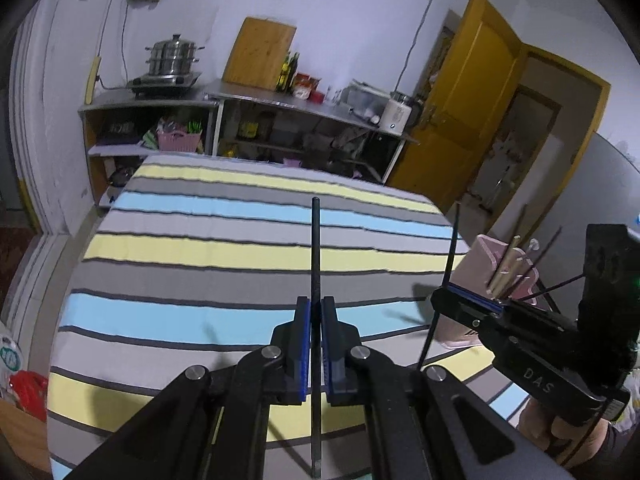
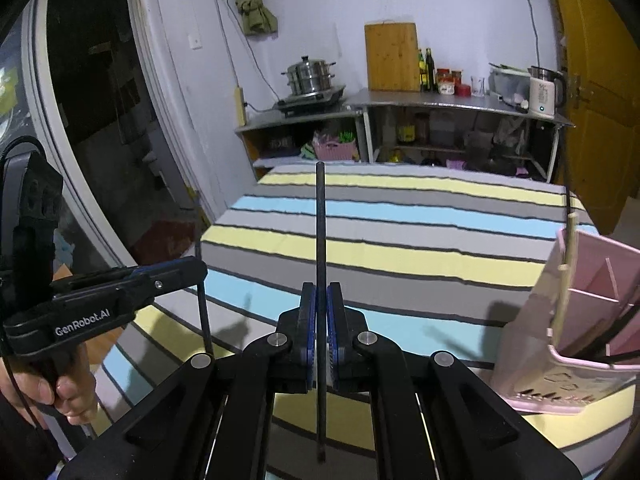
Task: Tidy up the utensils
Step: 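Carry the upright black chopstick in the left tool over the pink holder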
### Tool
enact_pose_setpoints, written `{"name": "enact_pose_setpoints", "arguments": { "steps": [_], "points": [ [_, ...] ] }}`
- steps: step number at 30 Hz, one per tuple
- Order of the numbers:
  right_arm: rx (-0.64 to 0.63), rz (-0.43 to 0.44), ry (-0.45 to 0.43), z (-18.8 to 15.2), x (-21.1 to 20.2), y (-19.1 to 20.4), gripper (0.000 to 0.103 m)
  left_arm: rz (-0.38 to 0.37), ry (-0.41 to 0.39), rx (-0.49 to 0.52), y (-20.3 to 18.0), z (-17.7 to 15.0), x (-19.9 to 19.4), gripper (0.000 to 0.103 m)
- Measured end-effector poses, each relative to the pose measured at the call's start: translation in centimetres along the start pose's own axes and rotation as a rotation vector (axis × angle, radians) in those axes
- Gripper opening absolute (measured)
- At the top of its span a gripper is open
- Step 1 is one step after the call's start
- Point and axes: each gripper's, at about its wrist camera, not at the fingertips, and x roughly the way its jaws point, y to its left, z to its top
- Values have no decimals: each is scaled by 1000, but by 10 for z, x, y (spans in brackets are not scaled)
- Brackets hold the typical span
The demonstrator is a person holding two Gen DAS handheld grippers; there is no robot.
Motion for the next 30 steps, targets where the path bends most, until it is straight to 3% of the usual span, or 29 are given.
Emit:
{"name": "enact_pose_setpoints", "arguments": {
  "steps": [17,30],
  "points": [
    [51,-9,-93,-4,-62,-17,5,-60,-28,85,-50,0,-42,5],
    [125,-102,-150,-18,-121,-59,5,-179,19,167,-118,-1,-29,5]
  ]
}}
